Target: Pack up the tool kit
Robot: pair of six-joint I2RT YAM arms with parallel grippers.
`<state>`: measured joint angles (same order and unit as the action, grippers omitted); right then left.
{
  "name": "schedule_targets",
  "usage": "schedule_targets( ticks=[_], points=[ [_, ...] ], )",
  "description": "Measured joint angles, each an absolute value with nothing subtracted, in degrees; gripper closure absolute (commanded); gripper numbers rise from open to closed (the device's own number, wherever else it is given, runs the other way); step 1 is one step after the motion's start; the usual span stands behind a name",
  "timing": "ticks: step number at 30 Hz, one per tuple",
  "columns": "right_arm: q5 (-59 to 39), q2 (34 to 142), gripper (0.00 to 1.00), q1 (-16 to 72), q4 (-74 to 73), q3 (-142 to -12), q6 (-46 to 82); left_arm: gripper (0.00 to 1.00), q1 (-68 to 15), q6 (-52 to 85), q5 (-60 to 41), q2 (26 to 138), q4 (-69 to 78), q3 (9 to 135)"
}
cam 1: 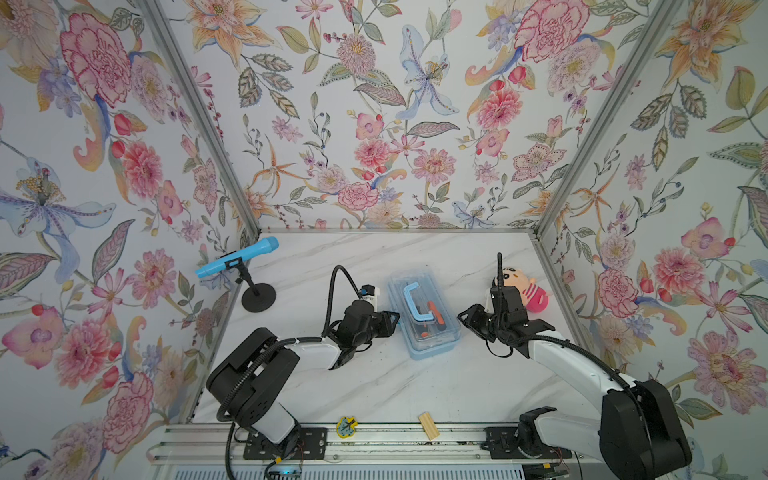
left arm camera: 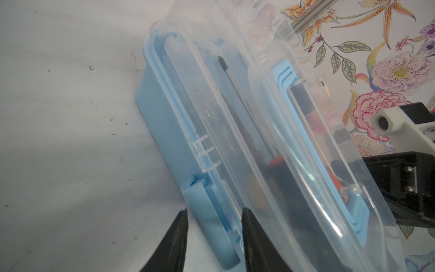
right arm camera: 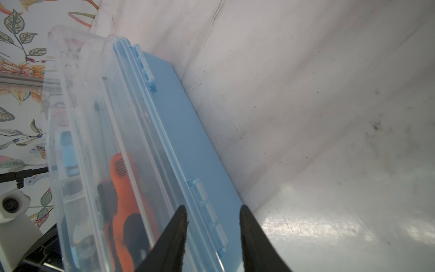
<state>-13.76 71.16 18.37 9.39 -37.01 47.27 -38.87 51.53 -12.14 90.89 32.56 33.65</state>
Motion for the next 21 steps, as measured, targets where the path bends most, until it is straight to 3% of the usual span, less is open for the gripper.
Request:
schedule_targets(
  ticks=[21],
  points=[
    [-12.73, 71.48, 0.63, 25.19, 6.09, -35.66, 50.04, 0.69, -35.53, 51.99, -13.78, 88.42, 23.11, 35.68]
  ],
)
